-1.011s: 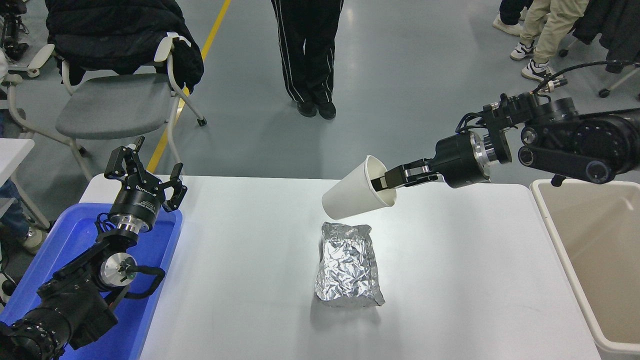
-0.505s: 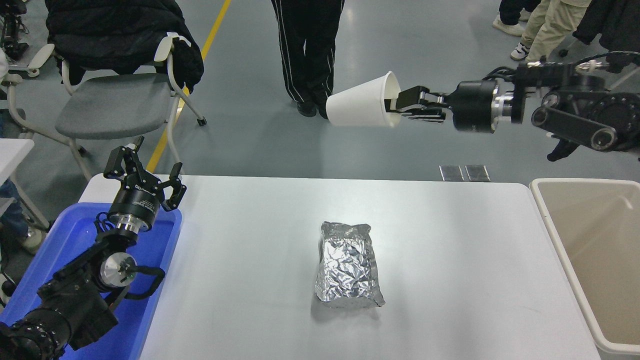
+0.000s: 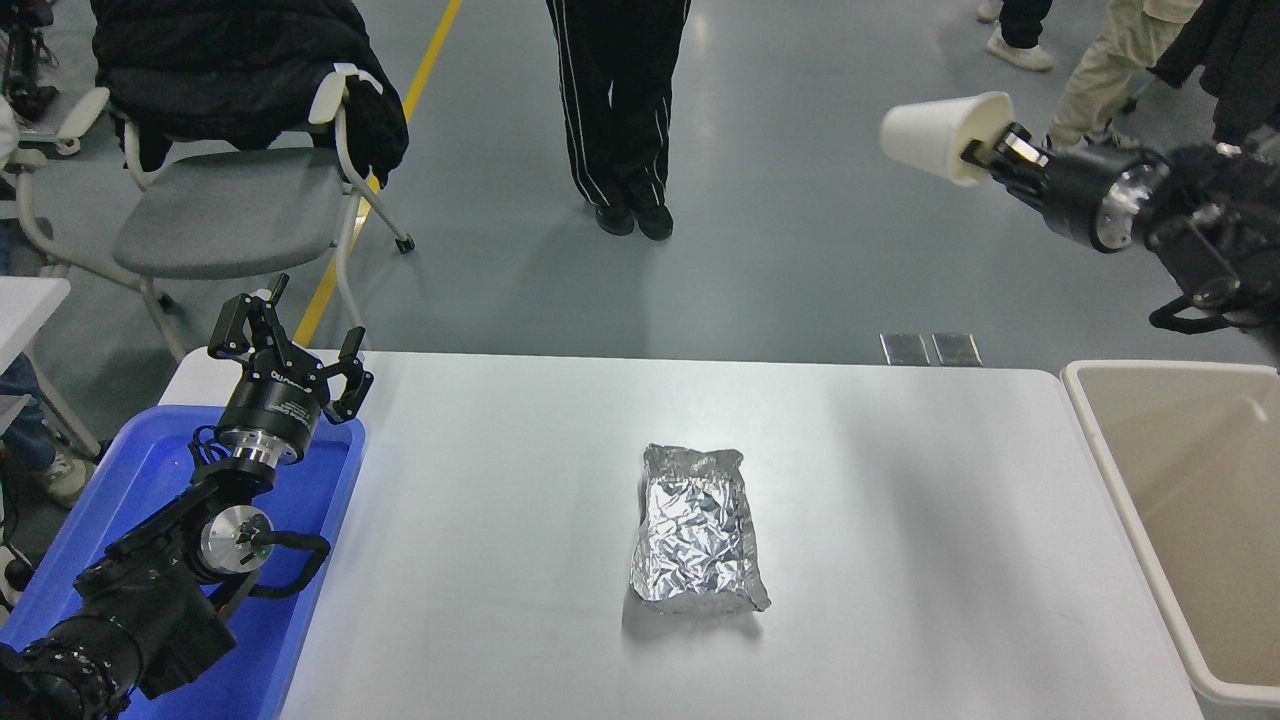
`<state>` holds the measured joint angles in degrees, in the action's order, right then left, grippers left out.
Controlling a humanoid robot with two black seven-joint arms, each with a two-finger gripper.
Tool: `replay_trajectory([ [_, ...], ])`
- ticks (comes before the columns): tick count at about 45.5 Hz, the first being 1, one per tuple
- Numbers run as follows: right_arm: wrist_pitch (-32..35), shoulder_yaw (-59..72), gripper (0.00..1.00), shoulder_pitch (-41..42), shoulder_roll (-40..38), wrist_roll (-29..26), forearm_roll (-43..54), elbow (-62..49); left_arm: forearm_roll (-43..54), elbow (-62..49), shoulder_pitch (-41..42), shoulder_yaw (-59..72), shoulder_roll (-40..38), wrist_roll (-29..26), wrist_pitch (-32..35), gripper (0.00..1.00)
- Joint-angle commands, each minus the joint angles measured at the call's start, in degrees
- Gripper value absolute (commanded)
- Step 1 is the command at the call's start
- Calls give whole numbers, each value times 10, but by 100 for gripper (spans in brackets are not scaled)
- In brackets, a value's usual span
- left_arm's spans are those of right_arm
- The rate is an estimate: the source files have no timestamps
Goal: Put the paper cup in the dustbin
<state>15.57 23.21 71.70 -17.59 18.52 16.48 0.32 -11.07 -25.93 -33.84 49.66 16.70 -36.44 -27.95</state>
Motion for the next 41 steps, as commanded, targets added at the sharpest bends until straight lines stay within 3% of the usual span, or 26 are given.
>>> replay_trajectory([
  [1,-34,-40,0,-29,1,-140,-17,-56,0,0,0,0,0,0,0,100],
  [16,-118,-65,0,-74,2,-291,-15,-102,0,0,0,0,0,1,0,100],
  [27,-204,-69,0,-149,5,-302,-12,-138,0,0,0,0,0,1,0,100],
  [41,-246,-100,0,-232,5,-301,-16,-136,0,0,0,0,0,0,0,100],
])
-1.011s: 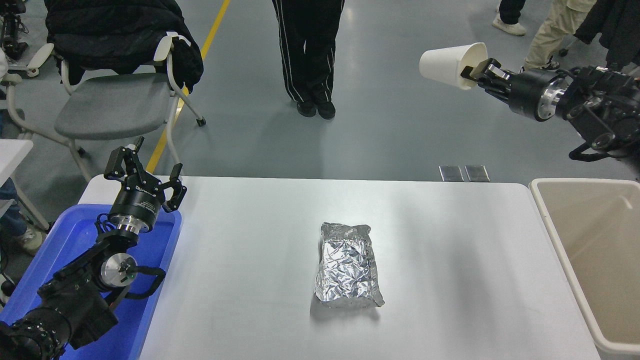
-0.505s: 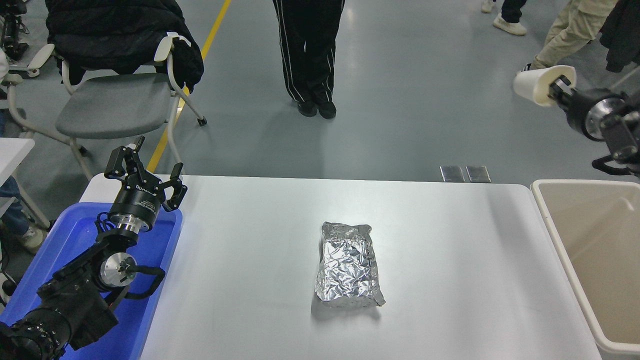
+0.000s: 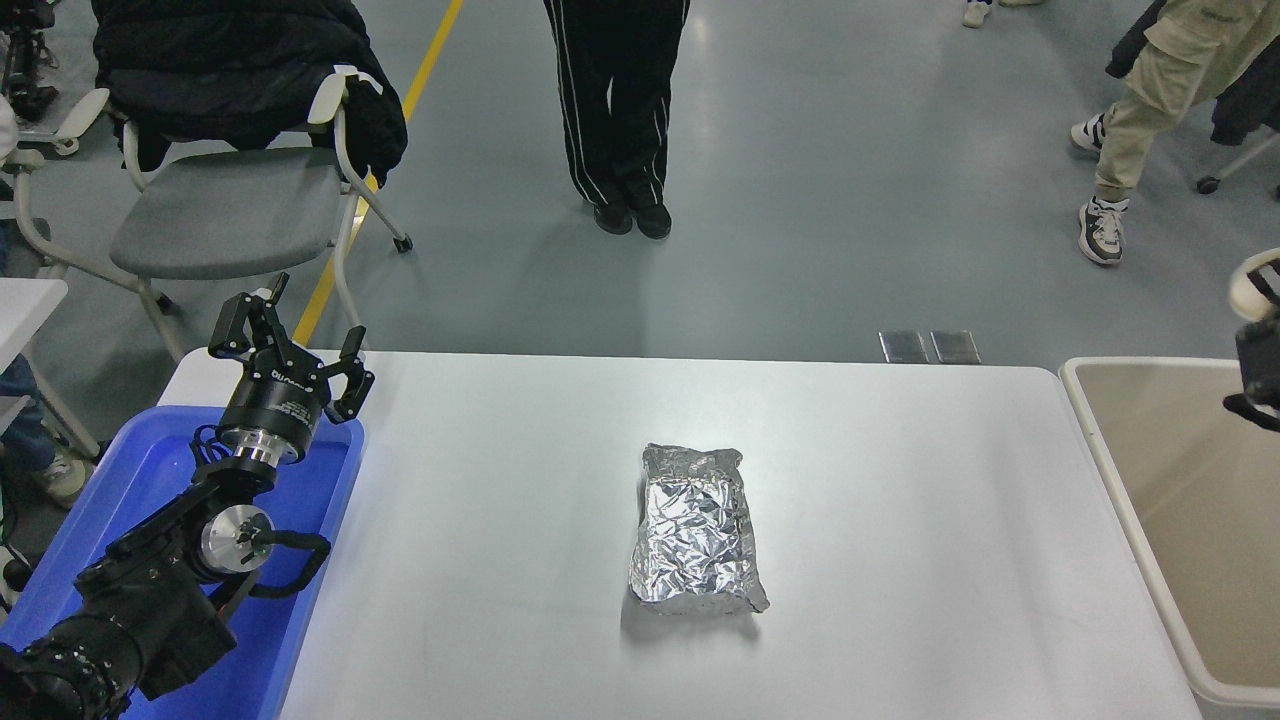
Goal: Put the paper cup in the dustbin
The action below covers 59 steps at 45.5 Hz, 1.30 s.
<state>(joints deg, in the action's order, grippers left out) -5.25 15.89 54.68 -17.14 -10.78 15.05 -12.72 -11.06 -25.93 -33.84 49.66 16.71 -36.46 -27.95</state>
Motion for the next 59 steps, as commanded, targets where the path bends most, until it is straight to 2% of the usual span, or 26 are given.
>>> replay_trajectory([
  [1,-38,-31,0,-67,1,-8,-2,-6,0,0,0,0,0,1,0,100],
  [13,-38,-56,0,-119,19,-6,-4,0,0,0,0,0,0,0,0,100],
  [37,-36,-71,0,-125,41,-6,-4,1,0,0,0,0,0,0,0,100],
  [38,-37,-68,9,-125,43,-6,-4,1,0,0,0,0,0,0,0,100],
  [40,-37,-68,34,-125,44,-6,-3,1,0,0,0,0,0,0,0,100],
  [42,-37,-66,53,-124,44,-5,-3,1,0,0,0,0,0,0,0,100],
  [47,-35,-67,92,-118,44,-5,-3,3,0,0,0,0,0,0,0,100],
  [49,-35,-67,97,-117,44,-4,-3,7,0,0,0,0,0,0,0,100],
  [59,-31,-80,99,-85,42,-6,-4,34,0,0,0,0,0,0,0,100],
])
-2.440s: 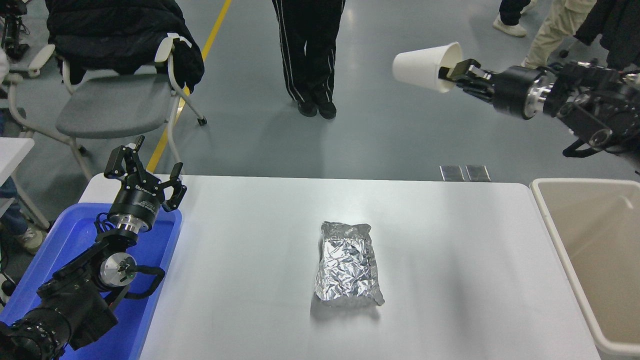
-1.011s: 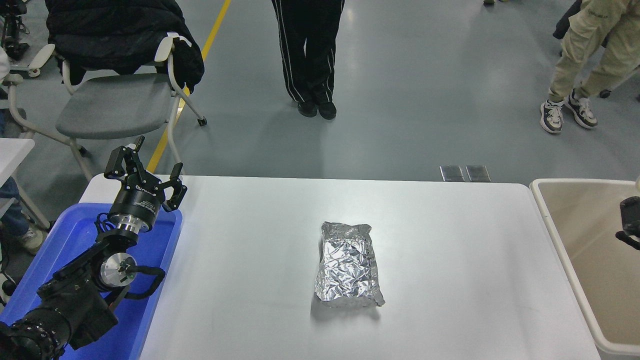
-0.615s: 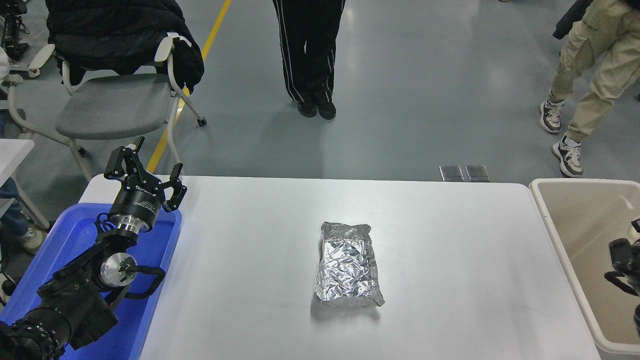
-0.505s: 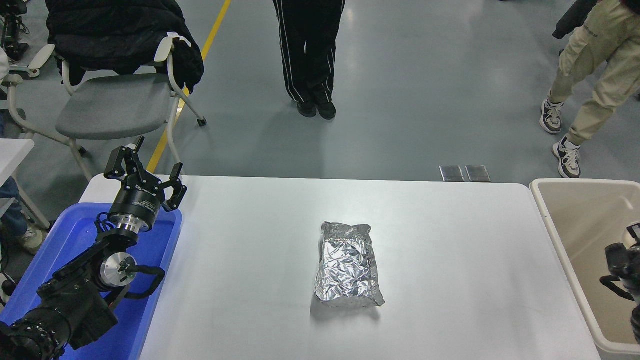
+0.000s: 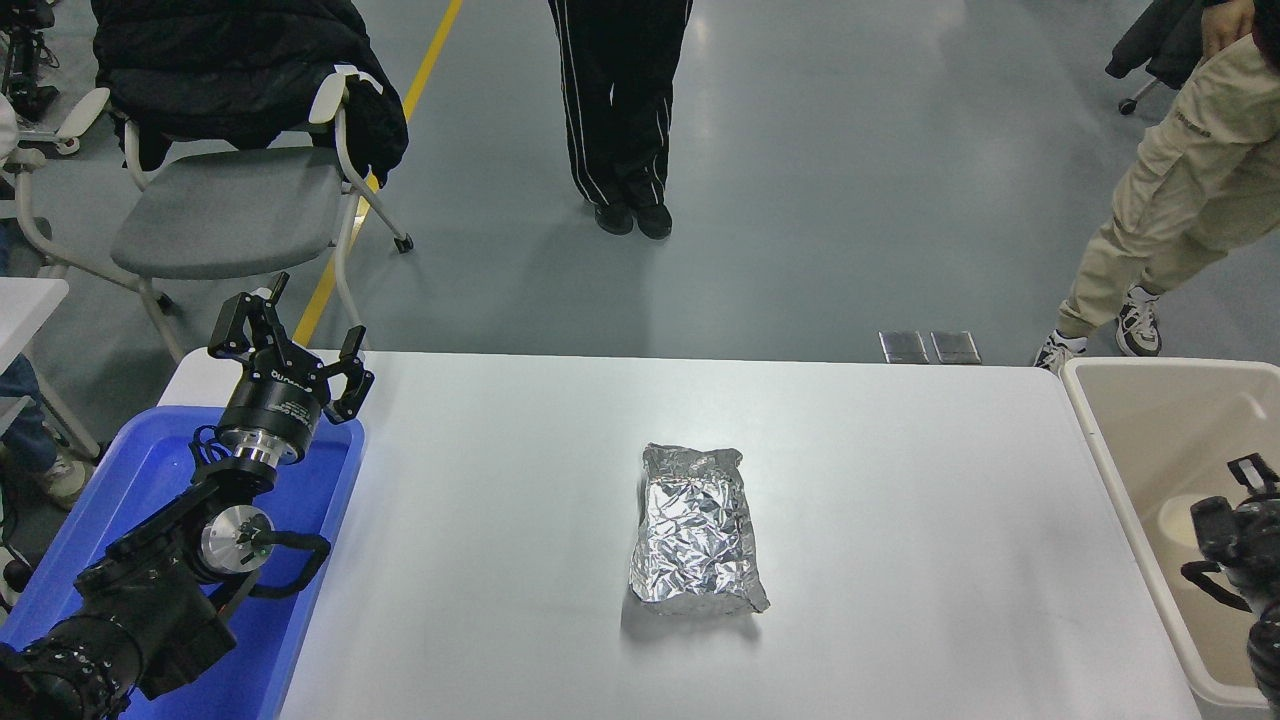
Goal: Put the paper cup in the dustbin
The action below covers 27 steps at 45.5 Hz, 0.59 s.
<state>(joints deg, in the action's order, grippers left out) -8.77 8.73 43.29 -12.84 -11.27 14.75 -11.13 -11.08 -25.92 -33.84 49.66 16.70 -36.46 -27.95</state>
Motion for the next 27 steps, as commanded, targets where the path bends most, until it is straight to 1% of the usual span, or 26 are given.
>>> replay_trajectory([
  [1,4,-9,99,38,-3,-1,-1,18,0,0,0,0,0,0,0,100],
  [10,2,-10,99,119,-23,1,-1,27,0,0,0,0,0,0,0,100],
  [16,2,-10,99,169,-39,12,-2,65,0,0,0,0,0,0,0,100],
  [23,1,-17,99,207,-62,52,-2,125,0,0,0,0,0,0,0,100],
  [27,2,-46,99,230,-75,81,-2,163,0,0,0,0,0,0,0,100],
])
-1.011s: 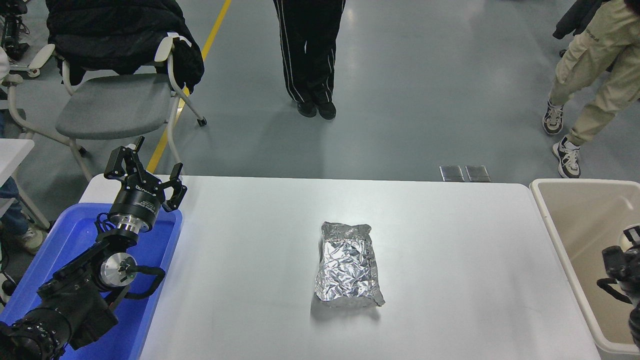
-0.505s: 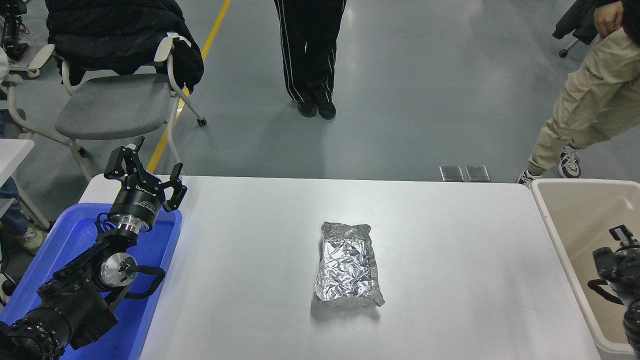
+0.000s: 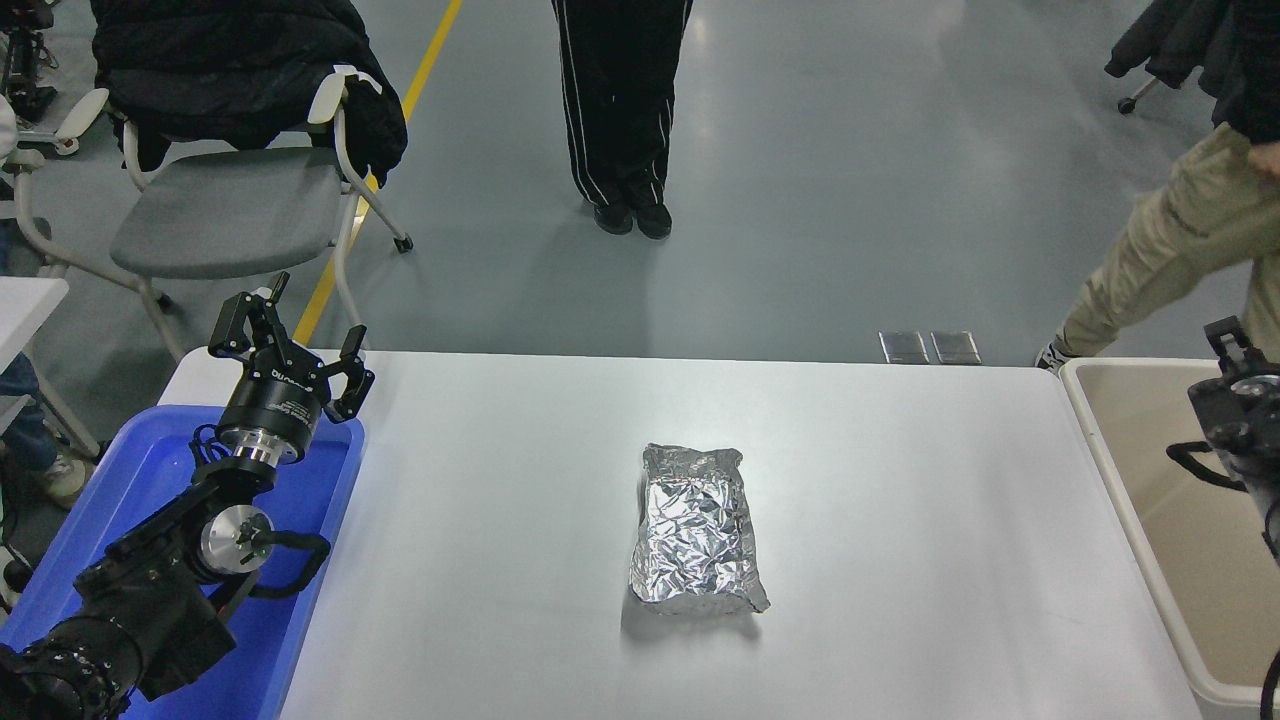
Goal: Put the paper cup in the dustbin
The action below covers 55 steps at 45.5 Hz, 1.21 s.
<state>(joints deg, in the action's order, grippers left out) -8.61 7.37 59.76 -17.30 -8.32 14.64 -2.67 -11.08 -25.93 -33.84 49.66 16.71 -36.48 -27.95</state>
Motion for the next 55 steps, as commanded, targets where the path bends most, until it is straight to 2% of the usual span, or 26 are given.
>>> replay_trajectory([
  [1,0,-45,99,69,-34,58,-1,90,0,0,0,0,0,0,0,100],
  [11,4,-236,100,91,-63,86,10,261,0,0,0,0,0,0,0,100],
  [15,4,-298,99,90,-64,113,11,321,0,0,0,0,0,0,0,100],
  [25,4,-394,100,84,-53,276,11,336,0,0,0,0,0,0,0,100],
  [30,4,-422,99,53,-44,347,11,335,0,0,0,0,0,0,0,100],
  [46,4,-491,100,-99,31,358,11,333,0,0,0,0,0,0,0,100],
  [55,4,-496,99,-144,54,358,11,334,0,0,0,0,0,0,0,100],
])
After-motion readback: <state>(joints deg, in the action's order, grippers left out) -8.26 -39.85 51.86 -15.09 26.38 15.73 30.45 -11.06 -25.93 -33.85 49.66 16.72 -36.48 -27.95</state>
